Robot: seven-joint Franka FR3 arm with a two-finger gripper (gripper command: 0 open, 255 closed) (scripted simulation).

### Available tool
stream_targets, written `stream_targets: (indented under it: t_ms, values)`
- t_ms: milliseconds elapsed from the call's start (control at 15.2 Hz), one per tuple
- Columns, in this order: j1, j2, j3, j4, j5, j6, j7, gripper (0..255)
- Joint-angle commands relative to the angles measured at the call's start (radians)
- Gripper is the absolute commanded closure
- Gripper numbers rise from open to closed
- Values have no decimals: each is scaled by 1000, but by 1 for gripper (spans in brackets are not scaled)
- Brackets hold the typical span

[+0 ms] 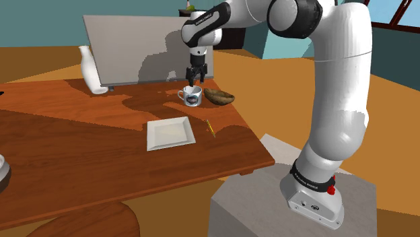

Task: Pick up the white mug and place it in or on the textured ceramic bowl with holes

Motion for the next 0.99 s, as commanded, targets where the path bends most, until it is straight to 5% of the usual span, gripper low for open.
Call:
stream_targets:
  t_ms: [0,132,198,726,792,924]
  values:
    - [-2,56,1,-5,1,-6,-1,0]
    - [-3,56,2,-5,0,-6,-1,0]
    - [2,42,3,-22,-1,-2,4,255]
    - [14,-31,4,-147,-5,51,12,255]
    - [-3,56,2,-5,0,-6,-1,255]
    - [-4,45,3,6,-3,-28,2,255]
